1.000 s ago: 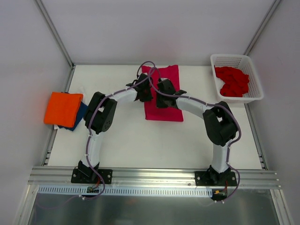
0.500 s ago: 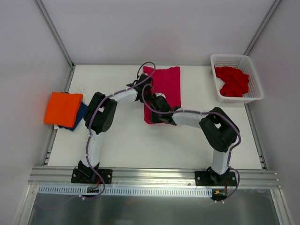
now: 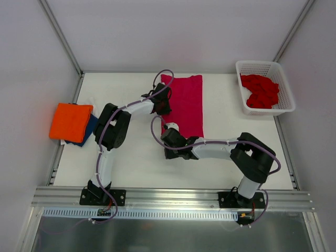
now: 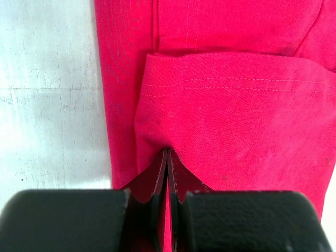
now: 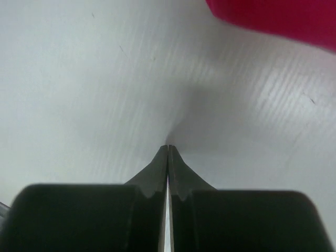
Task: Fold and stack the t-shirts
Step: Fold the tshirt
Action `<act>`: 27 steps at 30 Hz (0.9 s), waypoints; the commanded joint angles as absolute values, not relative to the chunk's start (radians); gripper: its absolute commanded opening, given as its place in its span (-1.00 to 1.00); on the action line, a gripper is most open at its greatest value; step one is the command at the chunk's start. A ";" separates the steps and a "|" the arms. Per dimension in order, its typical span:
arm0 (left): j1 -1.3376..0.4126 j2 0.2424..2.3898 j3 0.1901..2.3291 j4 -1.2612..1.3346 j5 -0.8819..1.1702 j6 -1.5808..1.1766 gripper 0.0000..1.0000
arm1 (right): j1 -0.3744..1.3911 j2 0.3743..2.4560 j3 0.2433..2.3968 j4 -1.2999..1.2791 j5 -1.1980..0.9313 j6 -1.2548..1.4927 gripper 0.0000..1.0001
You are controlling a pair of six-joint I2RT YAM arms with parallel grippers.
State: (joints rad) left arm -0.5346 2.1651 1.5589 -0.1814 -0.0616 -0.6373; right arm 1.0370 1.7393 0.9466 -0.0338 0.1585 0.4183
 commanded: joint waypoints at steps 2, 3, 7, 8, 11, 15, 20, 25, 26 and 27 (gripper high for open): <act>-0.522 2.135 1.525 -0.229 -0.074 -0.627 -1.00 | 1.060 1.625 0.953 -0.165 0.305 0.425 -0.99; -0.523 2.132 1.523 -0.232 -0.071 -0.627 -1.00 | 1.058 1.612 0.975 -0.216 0.369 0.416 -0.99; -0.528 2.068 1.480 -0.230 -0.115 -0.627 -1.00 | 1.023 1.566 1.023 -0.299 0.454 0.362 -0.99; -0.531 2.054 1.471 -0.232 -0.129 -0.623 -1.00 | 1.006 1.560 1.020 -0.299 0.450 0.354 -0.99; -0.545 1.978 1.428 -0.232 -0.178 -0.606 -1.00 | 0.927 1.540 1.003 -0.295 0.426 0.344 -0.89; -0.571 1.818 1.312 -0.239 -0.264 -0.604 -1.00 | 0.803 1.532 0.939 -0.235 0.346 0.334 -0.50; -0.620 1.663 1.183 -0.245 -0.360 -0.624 -0.50 | 0.657 1.534 0.861 -0.147 0.229 0.328 0.17; -0.624 1.591 1.075 -0.244 -0.295 -0.660 0.07 | 0.601 1.531 0.853 -0.127 0.201 0.314 0.22; -0.624 1.589 1.065 -0.239 -0.282 -0.661 0.07 | 0.597 1.529 0.853 -0.126 0.195 0.313 0.22; -0.624 1.594 1.043 -0.224 -0.259 -0.663 0.07 | 0.589 1.525 0.853 -0.124 0.192 0.310 0.22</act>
State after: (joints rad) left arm -0.6285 1.5986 1.0977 -0.2230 -0.2916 -0.6453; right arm 0.6037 1.5620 0.8524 -0.1684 0.2325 0.3279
